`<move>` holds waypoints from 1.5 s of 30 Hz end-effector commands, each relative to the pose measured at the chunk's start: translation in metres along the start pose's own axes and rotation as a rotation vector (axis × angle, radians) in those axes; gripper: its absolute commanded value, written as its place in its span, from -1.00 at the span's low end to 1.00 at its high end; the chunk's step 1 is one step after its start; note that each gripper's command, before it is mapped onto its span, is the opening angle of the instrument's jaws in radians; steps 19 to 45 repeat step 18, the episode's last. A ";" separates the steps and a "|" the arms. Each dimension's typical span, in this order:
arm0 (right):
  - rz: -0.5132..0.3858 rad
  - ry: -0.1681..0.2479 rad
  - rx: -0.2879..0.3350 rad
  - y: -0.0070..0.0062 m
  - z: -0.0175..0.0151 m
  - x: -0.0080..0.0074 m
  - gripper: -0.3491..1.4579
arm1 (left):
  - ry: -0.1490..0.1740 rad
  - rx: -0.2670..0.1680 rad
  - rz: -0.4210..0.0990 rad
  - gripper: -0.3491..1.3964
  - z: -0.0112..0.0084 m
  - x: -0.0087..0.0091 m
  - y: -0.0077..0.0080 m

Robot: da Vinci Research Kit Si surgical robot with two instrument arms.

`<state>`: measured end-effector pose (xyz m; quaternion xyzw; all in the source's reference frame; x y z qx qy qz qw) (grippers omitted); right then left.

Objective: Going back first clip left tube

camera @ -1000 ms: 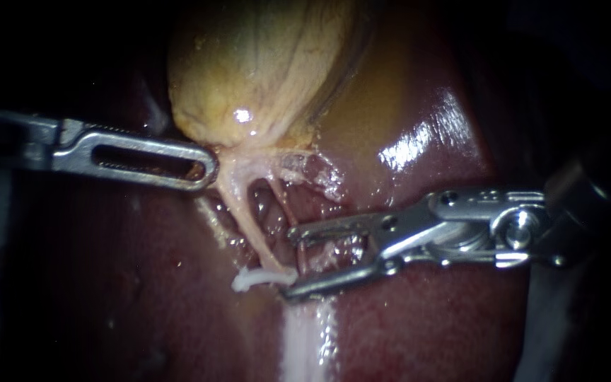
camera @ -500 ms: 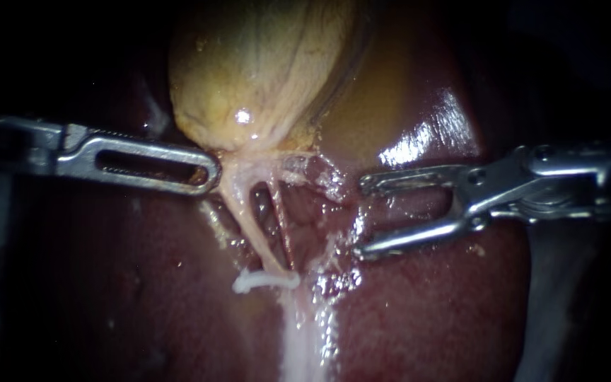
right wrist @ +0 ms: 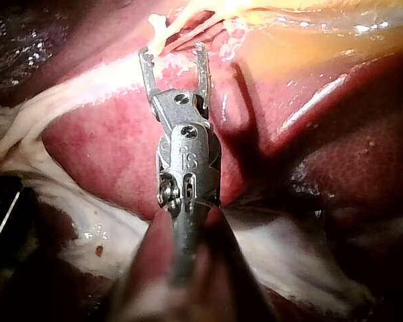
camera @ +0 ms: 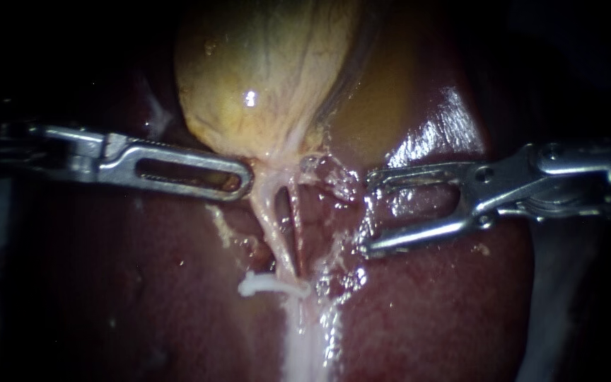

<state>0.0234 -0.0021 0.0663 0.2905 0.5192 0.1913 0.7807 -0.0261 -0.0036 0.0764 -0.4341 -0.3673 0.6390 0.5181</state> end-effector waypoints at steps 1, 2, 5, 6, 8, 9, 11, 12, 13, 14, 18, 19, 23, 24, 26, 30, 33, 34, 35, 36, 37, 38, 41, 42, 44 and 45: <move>0.000 0.000 0.000 0.0000 0.0000 0.0000 -0.06 | -0.004 0.000 -0.001 -1.00 0.0001 0.0000 -0.0001; 0.000 0.000 0.000 0.0000 0.0000 0.0000 -0.06 | -0.004 0.001 -0.001 -1.00 0.0002 -0.0001 -0.0001; 0.000 0.000 0.000 -0.0001 0.0000 0.0000 -0.06 | -0.004 0.001 -0.001 -1.00 0.0002 0.0000 -0.0001; 0.000 0.000 0.000 -0.0001 0.0000 0.0000 -0.06 | -0.004 0.001 -0.001 -1.00 0.0002 0.0000 -0.0001; 0.000 0.000 0.000 -0.0001 0.0000 0.0000 -0.06 | -0.004 0.001 -0.001 -1.00 0.0003 0.0000 -0.0001; 0.000 0.000 0.000 -0.0001 0.0000 0.0000 -0.06 | -0.004 0.001 -0.001 -1.00 0.0003 0.0000 -0.0001; 0.000 0.000 0.000 -0.0001 0.0000 0.0000 -0.06 | -0.004 0.001 -0.001 -1.00 0.0003 0.0000 -0.0001; 0.000 0.000 0.000 -0.0001 0.0000 0.0000 -0.06 | -0.004 0.001 0.000 -1.00 0.0003 0.0000 -0.0001; 0.000 0.000 0.000 -0.0001 0.0000 0.0000 -0.06 | -0.004 0.001 0.000 -1.00 0.0003 0.0000 -0.0002; 0.000 0.000 0.000 -0.0001 0.0000 0.0000 -0.06 | -0.004 0.001 0.000 -1.00 0.0003 0.0000 -0.0002; -0.006 0.000 0.000 -0.0001 0.0000 0.0000 -0.06 | -0.004 0.000 0.000 -1.00 0.0003 0.0000 -0.0002; -0.006 0.000 0.000 -0.0001 0.0000 0.0000 -0.06 | -0.004 0.000 0.000 -1.00 0.0003 0.0000 -0.0002; -0.006 0.000 0.000 -0.0001 0.0000 0.0000 -0.06 | -0.004 0.000 0.000 -1.00 0.0003 0.0000 -0.0002; -0.006 0.000 0.000 -0.0001 0.0000 0.0000 -0.06 | -0.004 0.000 0.000 -1.00 0.0003 0.0000 -0.0002; -0.006 0.000 0.000 -0.0001 0.0000 0.0000 -0.06 | -0.004 0.000 0.000 -1.00 0.0003 0.0000 -0.0002; -0.006 0.000 0.000 -0.0001 0.0000 0.0000 -0.06 | -0.004 0.000 0.000 -1.00 0.0003 0.0000 -0.0002; -0.006 0.000 0.000 -0.0001 0.0000 0.0000 -0.06 | -0.004 0.000 0.000 -1.00 0.0003 0.0000 -0.0002; -0.006 0.000 0.000 -0.0001 0.0000 0.0000 -0.06 | -0.004 0.000 0.000 -1.00 0.0003 0.0000 -0.0002; -0.006 0.000 0.000 -0.0001 0.0000 0.0000 -0.06 | -0.004 0.000 0.000 -1.00 0.0003 0.0000 -0.0002; -0.006 0.000 0.000 -0.0001 0.0000 0.0000 -0.06 | -0.004 0.000 0.000 -1.00 0.0003 0.0000 -0.0002; -0.006 0.000 0.000 -0.0001 0.0000 0.0000 -0.06 | -0.004 0.000 0.000 -1.00 0.0003 0.0000 -0.0002; -0.006 0.000 0.000 -0.0001 0.0000 0.0000 -0.06 | -0.004 0.000 0.000 -1.00 0.0003 0.0000 -0.0002; -0.006 0.000 0.000 -0.0001 0.0000 0.0000 -0.06 | -0.004 0.000 0.000 -1.00 0.0003 0.0000 -0.0002; -0.006 0.000 0.000 -0.0001 0.0000 0.0000 -0.06 | -0.004 0.000 0.000 -1.00 0.0003 0.0000 -0.0002; -0.006 0.000 0.000 -0.0001 0.0000 0.0000 -0.06 | -0.004 0.000 0.000 -1.00 0.0003 0.0000 -0.0002; -0.006 0.000 0.000 -0.0001 0.0000 0.0000 -0.06 | -0.004 0.000 0.000 -1.00 0.0003 0.0000 -0.0002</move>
